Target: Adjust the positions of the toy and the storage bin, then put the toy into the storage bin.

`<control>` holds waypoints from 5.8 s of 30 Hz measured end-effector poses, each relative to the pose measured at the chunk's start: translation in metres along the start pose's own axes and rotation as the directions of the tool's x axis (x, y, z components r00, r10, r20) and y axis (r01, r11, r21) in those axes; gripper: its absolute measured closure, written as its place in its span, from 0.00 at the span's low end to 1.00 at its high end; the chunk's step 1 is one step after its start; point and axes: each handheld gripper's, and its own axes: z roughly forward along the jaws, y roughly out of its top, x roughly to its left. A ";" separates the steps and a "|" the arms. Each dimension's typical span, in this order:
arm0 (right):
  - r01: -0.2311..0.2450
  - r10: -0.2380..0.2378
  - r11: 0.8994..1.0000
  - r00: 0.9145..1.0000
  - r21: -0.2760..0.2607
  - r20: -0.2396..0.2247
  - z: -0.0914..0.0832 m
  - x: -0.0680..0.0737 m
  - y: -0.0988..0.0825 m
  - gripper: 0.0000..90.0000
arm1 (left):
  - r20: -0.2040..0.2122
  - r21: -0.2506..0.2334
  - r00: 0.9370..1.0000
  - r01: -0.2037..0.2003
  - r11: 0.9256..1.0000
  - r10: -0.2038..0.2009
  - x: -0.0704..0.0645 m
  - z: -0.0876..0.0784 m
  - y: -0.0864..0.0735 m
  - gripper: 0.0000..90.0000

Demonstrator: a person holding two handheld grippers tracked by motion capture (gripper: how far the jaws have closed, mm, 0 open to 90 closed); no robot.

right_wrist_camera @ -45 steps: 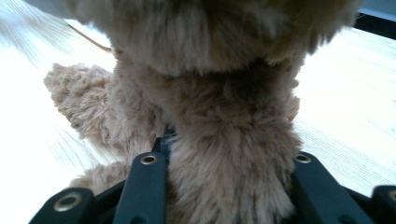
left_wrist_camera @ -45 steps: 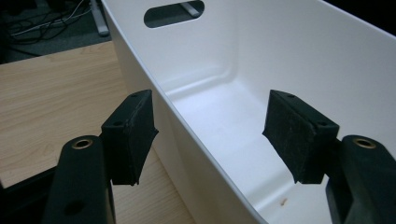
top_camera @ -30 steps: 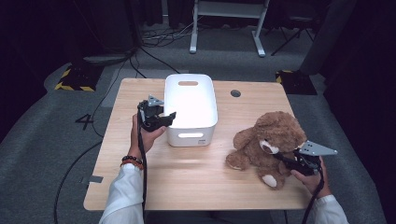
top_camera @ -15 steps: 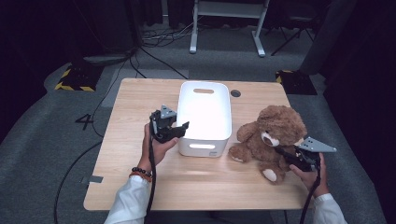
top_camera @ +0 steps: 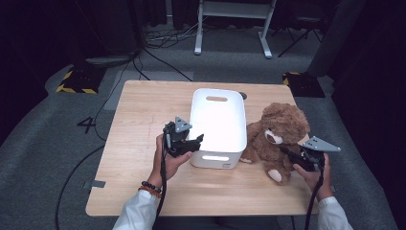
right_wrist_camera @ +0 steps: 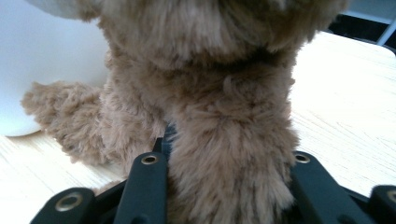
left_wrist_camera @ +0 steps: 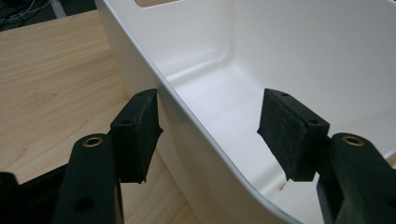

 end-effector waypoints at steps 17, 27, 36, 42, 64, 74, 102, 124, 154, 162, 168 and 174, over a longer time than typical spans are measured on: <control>0.101 -0.087 0.994 0.966 0.046 -0.243 -0.002 -0.007 0.009 0.43 | -0.003 -0.004 1.000 0.000 1.000 -0.001 -0.004 0.004 -0.001 0.36; 0.132 -0.121 0.988 0.985 0.075 -0.125 0.021 0.005 0.026 0.37 | 0.011 -0.012 1.000 0.011 1.000 -0.010 -0.003 0.005 -0.001 0.36; 0.115 -0.110 0.992 0.987 0.041 -0.120 0.023 0.009 0.019 0.69 | 0.034 -0.011 0.999 0.007 1.000 -0.007 -0.001 0.005 -0.001 0.31; 0.098 -0.099 0.995 0.989 -0.014 -0.112 0.014 0.005 0.006 0.78 | 0.069 -0.060 0.997 -0.025 0.998 0.029 -0.001 -0.005 0.002 0.23; 0.024 -0.034 0.995 0.994 -0.097 -0.102 -0.005 -0.007 -0.010 0.83 | 0.090 -0.101 0.966 -0.234 0.967 0.243 0.015 -0.064 -0.056 0.18; 0.024 -0.036 0.991 0.995 -0.135 -0.090 -0.009 -0.007 -0.008 0.85 | 0.103 0.128 0.977 -0.200 0.971 0.188 0.036 -0.039 -0.121 0.20; 0.000 -0.015 0.972 0.998 -0.237 -0.058 -0.024 -0.014 0.010 0.86 | 0.062 0.220 0.991 -0.128 0.967 0.117 0.056 -0.032 -0.137 0.18; 0.006 -0.021 0.956 0.999 -0.293 -0.047 -0.033 -0.013 0.025 0.86 | 0.060 0.220 0.991 -0.128 0.967 0.117 0.056 -0.030 -0.136 0.17; 0.020 -0.046 0.920 0.997 -0.391 -0.058 -0.063 -0.008 0.069 0.86 | 0.053 0.219 0.993 -0.118 0.969 0.109 0.055 -0.029 -0.135 0.17; 0.040 -0.068 0.907 0.996 -0.418 -0.052 -0.072 -0.002 0.089 0.86 | 0.053 0.219 0.993 -0.118 0.969 0.109 0.055 -0.029 -0.135 0.17; 0.051 -0.081 0.901 0.995 -0.431 -0.051 -0.076 0.003 0.097 0.86 | 0.053 0.219 0.993 -0.119 0.969 0.109 0.055 -0.029 -0.135 0.17; 0.068 -0.100 0.894 0.994 -0.443 -0.048 -0.079 0.009 0.107 0.86 | 0.053 0.219 0.993 -0.119 0.969 0.110 0.055 -0.029 -0.135 0.17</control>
